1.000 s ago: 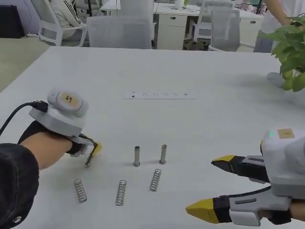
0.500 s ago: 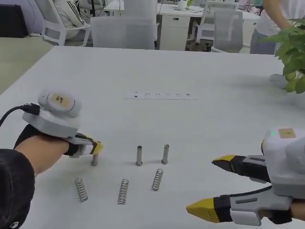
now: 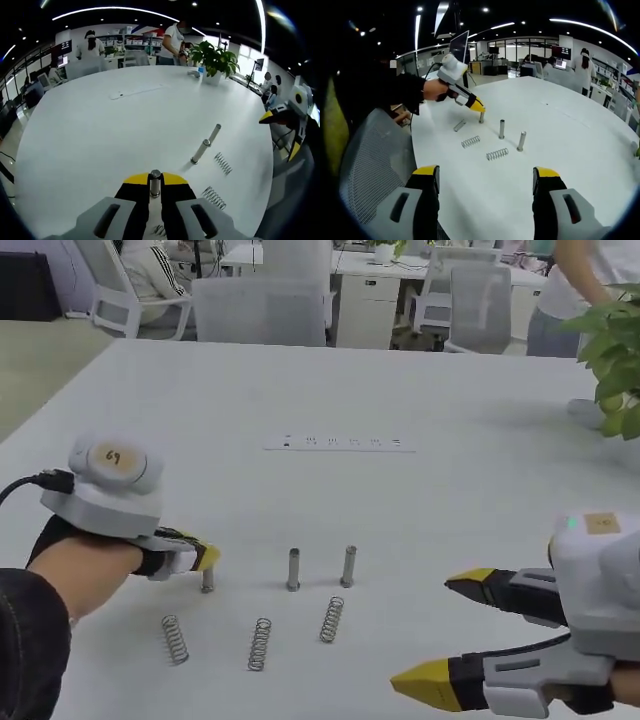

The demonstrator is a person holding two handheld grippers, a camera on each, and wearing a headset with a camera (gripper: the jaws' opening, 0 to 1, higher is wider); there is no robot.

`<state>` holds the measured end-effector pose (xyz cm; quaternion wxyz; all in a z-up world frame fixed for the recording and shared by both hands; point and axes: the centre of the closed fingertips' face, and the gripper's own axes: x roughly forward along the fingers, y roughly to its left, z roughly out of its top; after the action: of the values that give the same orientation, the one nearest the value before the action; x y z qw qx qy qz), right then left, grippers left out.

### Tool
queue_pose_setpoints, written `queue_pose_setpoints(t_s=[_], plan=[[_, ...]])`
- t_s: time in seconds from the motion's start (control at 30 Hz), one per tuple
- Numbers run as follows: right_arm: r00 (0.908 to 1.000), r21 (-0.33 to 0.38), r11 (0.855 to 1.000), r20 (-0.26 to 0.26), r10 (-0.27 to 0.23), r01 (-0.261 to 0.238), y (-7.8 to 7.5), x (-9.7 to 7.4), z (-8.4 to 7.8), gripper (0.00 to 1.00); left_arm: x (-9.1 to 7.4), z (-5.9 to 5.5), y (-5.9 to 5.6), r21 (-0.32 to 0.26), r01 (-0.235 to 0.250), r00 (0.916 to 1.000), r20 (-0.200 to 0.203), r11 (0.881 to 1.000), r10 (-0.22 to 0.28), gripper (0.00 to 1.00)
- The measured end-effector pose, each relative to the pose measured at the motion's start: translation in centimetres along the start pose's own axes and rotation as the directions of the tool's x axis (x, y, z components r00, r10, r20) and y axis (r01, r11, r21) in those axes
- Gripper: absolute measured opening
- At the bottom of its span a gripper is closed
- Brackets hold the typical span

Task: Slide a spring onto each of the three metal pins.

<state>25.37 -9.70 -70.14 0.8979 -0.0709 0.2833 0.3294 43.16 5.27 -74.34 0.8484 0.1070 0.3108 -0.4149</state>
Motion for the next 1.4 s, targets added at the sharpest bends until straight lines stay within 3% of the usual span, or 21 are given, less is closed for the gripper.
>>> queue_pose_setpoints(t_s=[0.57, 0.83, 1.1, 1.4], plan=[[1.0000, -0.006, 1.000, -0.002, 0.001, -0.001, 0.06, -0.15, 0.14, 0.75, 0.19, 0.23, -0.33, -0.017, 0.000, 0.9993, 0.036, 1.000, 0.001, 0.00], [1.0000, -0.007, 1.000, -0.002, 0.004, -0.004, 0.07, -0.10, 0.22, 0.75, 0.08, 0.20, -0.26, -0.052, -0.004, 0.9965, 0.083, 0.999, 0.008, 0.00], [1.0000, -0.008, 1.000, -0.002, 0.006, -0.006, 0.15, -0.03, 0.23, 0.75, 0.10, 0.23, -0.50, -0.018, -0.002, 0.9938, 0.111, 1.000, 0.004, 0.00], [1.0000, -0.011, 1.000, -0.002, 0.008, -0.008, 0.24, 0.04, 0.34, 0.75, 0.11, 0.17, -0.63, 0.013, 0.002, 0.9936, 0.112, 1.000, -0.004, 0.00]])
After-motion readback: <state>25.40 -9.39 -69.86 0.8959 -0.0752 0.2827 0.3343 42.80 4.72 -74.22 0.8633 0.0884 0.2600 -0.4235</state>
